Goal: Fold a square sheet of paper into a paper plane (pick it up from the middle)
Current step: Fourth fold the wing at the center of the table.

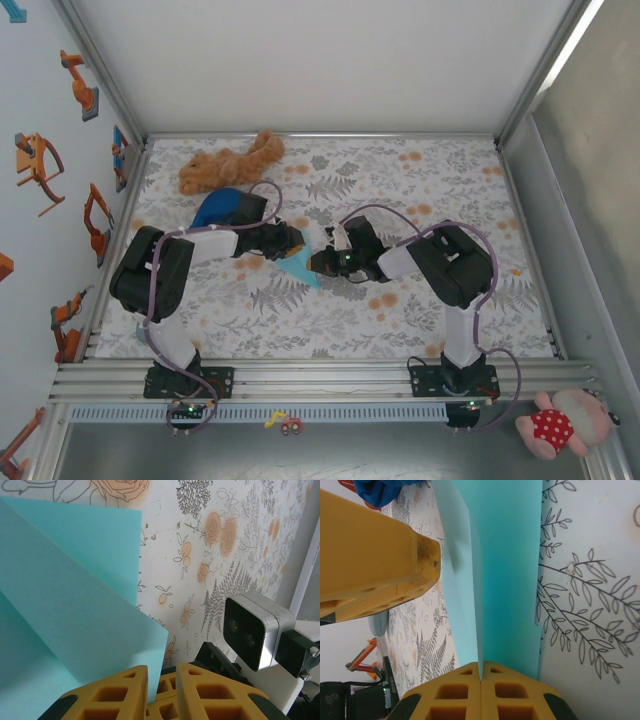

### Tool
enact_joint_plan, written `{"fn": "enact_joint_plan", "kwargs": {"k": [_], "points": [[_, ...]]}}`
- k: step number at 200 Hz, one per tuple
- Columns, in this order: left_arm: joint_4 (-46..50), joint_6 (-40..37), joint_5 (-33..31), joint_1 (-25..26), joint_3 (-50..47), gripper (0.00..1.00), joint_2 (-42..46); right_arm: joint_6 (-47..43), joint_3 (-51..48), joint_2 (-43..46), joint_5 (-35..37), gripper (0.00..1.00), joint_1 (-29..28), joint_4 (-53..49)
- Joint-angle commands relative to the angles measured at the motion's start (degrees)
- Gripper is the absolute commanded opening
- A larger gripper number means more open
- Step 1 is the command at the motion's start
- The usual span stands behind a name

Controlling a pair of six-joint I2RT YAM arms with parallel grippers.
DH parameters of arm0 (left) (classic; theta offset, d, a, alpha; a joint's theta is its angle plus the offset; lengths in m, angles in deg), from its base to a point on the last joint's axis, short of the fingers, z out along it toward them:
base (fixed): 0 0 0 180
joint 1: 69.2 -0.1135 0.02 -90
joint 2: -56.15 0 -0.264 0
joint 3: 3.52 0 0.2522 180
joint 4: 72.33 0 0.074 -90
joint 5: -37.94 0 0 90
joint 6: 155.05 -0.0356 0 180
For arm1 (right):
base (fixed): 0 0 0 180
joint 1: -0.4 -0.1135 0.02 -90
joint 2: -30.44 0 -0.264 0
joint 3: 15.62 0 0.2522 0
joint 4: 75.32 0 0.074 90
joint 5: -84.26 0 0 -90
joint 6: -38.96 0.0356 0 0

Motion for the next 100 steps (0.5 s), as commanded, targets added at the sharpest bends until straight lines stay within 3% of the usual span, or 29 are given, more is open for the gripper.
{"fn": "enact_joint_plan", "kwargs": {"k": [1, 49, 100], "points": [[0.0, 0.3, 1.2, 0.0, 1.6, 0.22, -1.6, 0.2, 0.1, -0.8, -0.7, 0.01, 0.4, 0.5], [3.2, -0.3, -0.3, 0.0, 2.7, 0.19, -2.9, -1.7, 0.9, 0.5, -0.1, 0.04, 0.4, -3.5], [5.7, -1.2, -0.9, 0.0, 4.2, 0.18, -3.8, -5.8, 2.0, 4.9, 1.4, 0.15, 0.4, -11.3]]}}
